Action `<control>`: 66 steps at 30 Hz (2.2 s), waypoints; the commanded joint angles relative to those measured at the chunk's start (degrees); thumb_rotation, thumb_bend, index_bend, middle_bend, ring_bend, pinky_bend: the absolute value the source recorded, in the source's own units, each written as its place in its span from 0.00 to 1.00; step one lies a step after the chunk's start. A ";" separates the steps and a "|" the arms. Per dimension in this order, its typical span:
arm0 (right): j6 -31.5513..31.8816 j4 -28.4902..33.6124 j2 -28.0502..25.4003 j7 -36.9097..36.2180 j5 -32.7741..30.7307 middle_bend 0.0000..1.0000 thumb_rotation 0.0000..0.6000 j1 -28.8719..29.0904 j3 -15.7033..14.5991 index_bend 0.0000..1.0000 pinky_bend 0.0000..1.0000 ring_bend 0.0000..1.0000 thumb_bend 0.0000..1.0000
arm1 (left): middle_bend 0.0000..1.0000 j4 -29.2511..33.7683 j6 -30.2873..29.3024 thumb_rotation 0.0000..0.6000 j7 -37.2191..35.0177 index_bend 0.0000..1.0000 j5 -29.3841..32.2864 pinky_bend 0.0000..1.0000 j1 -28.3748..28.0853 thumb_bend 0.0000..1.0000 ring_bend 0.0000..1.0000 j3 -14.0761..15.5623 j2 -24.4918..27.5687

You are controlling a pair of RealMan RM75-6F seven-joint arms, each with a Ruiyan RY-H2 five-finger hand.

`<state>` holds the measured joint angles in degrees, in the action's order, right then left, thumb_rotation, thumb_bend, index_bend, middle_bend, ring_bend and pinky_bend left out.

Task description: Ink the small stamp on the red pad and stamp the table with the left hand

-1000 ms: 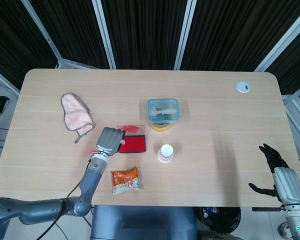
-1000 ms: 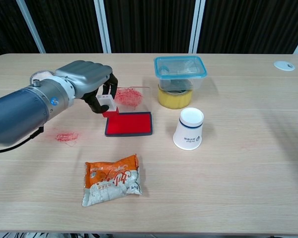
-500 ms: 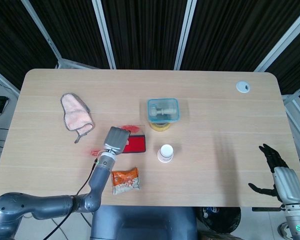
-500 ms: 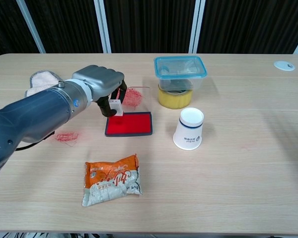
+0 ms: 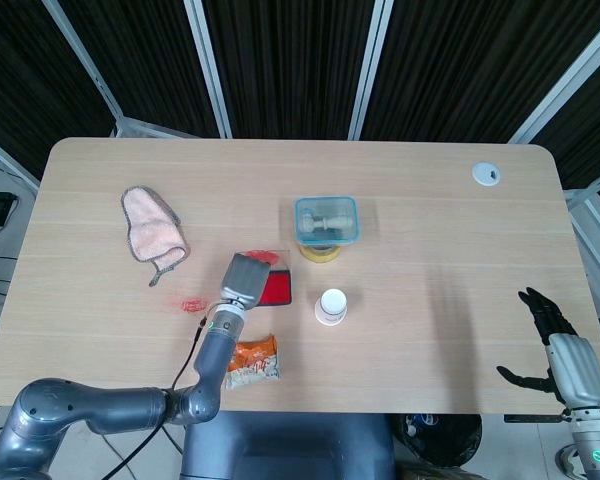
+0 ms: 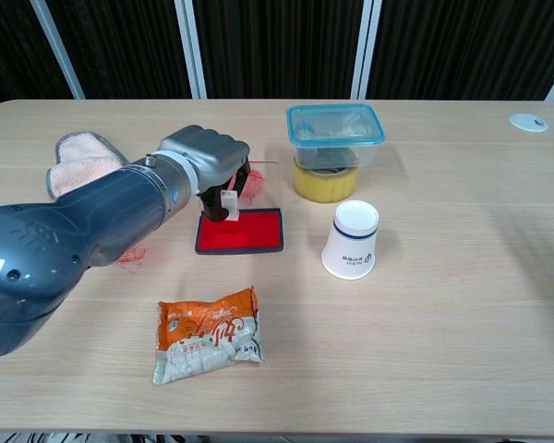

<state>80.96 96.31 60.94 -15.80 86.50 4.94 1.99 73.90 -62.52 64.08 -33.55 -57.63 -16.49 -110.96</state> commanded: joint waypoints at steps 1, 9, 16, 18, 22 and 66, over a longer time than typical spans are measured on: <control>-0.03 0.02 -0.03 -0.07 0.03 0.00 1.00 0.01 -0.01 0.00 0.18 0.00 0.15 | 0.76 -0.62 -0.21 1.00 -0.16 0.74 0.33 0.63 -0.25 0.49 0.57 0.05 -0.37; -0.16 0.20 -0.09 -0.13 0.05 0.00 1.00 0.06 -0.06 0.00 0.18 0.00 0.15 | 0.76 -2.06 0.34 1.00 -1.06 0.74 0.80 0.63 -0.75 0.49 0.57 0.21 -1.08; -0.19 0.18 -0.08 -0.20 0.01 0.00 1.00 0.07 -0.04 0.00 0.18 0.00 0.15 | 0.76 -3.70 1.12 1.00 -2.16 0.74 0.45 0.63 -1.07 0.49 0.58 0.53 -1.91; -0.26 0.22 -0.10 -0.26 -0.01 0.00 1.00 0.10 -0.05 0.00 0.18 0.00 0.15 | 0.76 -4.20 1.29 1.00 -2.35 0.74 0.43 0.63 -1.18 0.49 0.58 0.65 -2.15; -0.24 0.21 -0.12 -0.35 0.01 0.00 1.00 0.09 -0.06 0.00 0.18 0.00 0.15 | 0.76 -4.96 1.41 1.00 -2.22 0.75 0.65 0.63 -1.40 0.49 0.58 0.82 -2.52; -0.15 0.31 -0.07 -0.28 0.04 0.00 1.00 0.09 -0.04 0.00 0.18 0.00 0.17 | 0.77 -5.35 1.12 1.00 -2.87 0.75 -0.28 0.65 -1.88 0.49 0.59 0.54 -2.85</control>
<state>80.81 96.62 60.88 -16.07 86.54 5.03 1.95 68.56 -61.41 61.19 -33.84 -59.51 -15.97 -113.80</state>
